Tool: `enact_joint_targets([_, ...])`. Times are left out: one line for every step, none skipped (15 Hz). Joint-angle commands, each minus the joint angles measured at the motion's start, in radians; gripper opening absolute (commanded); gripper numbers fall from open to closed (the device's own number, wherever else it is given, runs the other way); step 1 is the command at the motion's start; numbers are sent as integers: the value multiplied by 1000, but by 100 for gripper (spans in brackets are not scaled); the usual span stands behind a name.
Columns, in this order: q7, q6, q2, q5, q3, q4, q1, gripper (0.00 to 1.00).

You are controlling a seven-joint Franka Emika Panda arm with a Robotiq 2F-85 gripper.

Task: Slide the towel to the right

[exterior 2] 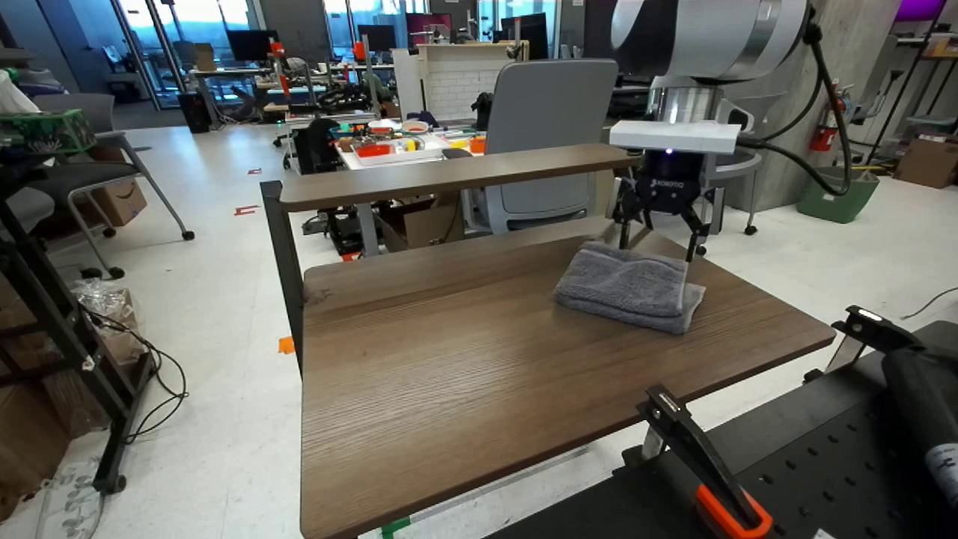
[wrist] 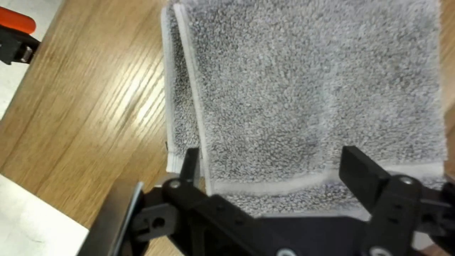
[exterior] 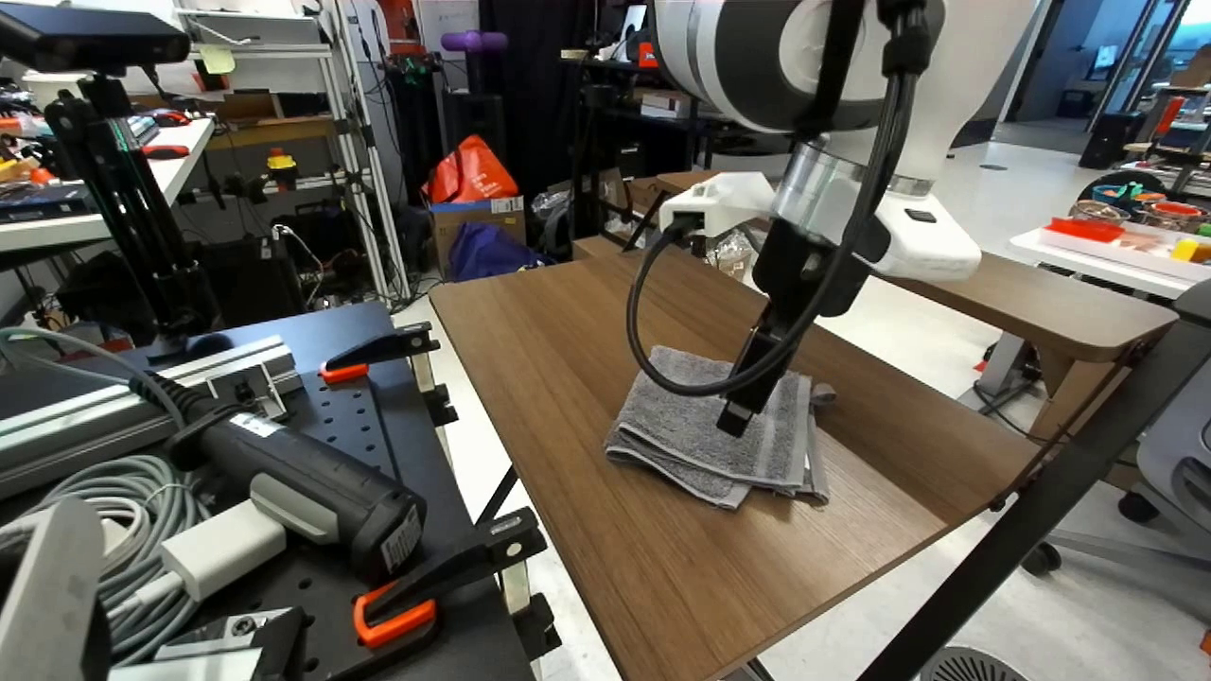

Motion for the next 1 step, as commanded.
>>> enact_joint_targets([-1,-2,-2,3,-3,2,5,100])
